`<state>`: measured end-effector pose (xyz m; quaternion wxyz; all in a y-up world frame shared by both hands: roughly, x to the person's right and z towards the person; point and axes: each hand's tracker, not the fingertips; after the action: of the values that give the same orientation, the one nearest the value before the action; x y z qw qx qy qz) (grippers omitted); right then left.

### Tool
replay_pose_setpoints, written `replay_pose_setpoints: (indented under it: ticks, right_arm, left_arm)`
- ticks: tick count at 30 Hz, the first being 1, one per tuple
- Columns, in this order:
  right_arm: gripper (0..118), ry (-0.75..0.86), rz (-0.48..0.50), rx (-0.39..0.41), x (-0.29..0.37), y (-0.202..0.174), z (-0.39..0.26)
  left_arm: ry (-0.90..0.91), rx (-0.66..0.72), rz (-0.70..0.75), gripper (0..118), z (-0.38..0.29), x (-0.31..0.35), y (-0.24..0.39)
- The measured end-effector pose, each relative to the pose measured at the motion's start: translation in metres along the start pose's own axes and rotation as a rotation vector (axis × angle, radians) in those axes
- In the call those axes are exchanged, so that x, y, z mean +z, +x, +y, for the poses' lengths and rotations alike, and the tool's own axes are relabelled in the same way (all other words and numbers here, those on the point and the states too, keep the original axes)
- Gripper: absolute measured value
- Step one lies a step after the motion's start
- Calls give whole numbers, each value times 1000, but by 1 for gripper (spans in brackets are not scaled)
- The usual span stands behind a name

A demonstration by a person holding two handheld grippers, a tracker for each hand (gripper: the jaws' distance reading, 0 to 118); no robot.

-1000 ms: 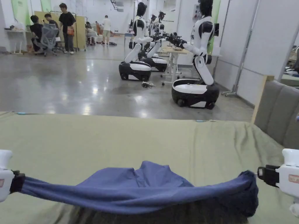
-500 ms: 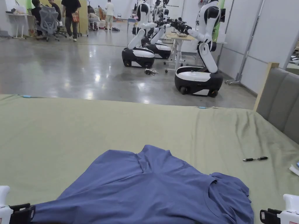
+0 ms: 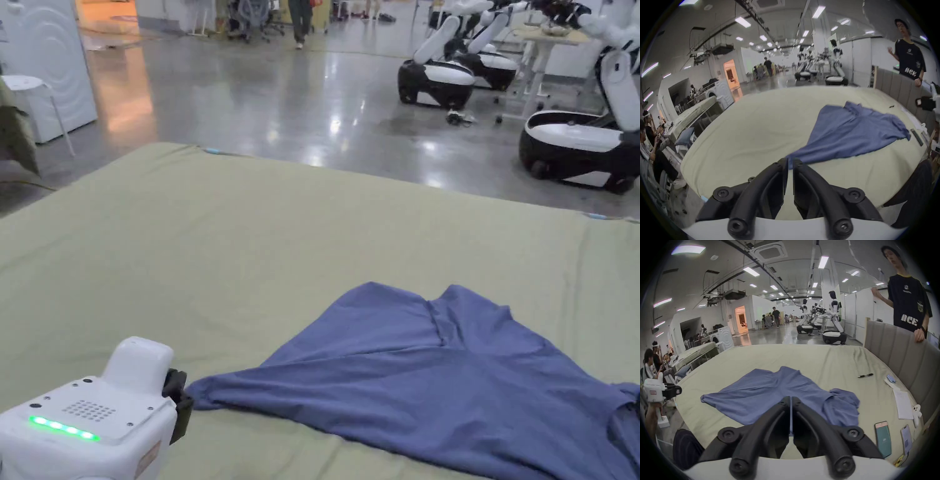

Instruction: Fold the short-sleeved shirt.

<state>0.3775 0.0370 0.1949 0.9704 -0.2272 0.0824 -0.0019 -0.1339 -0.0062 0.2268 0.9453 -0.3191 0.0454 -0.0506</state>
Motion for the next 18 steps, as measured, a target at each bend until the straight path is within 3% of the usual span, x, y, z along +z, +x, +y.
replay_pose_setpoints:
  ticks: [2,3,4,6,7,16,17,18]
  right_arm:
    - [4,-34,77,14,-12,-15,-5]
    - [4,-43,61,19,-17,-22,-7]
    - [4,-54,63,33,-23,-28,-10]
    - [4,-79,75,34,-33,-34,-14]
    - [4,-92,78,30,-38,-35,-15]
    - [4,-163,3,45,-87,-12,-4]
    - [4,-171,-9,46,-97,-5,-1]
    - [4,-178,-24,47,-109,9,0]
  left_arm:
    - [-47,35,-53,9,-8,-18,-18]
    - [-47,44,-50,9,-10,-27,-25]
    - [-42,34,-54,24,-11,-36,-32]
    - [-70,16,-47,80,-19,-69,-37]
    - [-81,6,-67,91,-19,-80,-39]
    - [-187,-126,-188,86,-7,-183,-5]
    - [-192,-147,-217,72,-7,-184,1]
    - [-203,-150,-263,40,-7,-187,4]
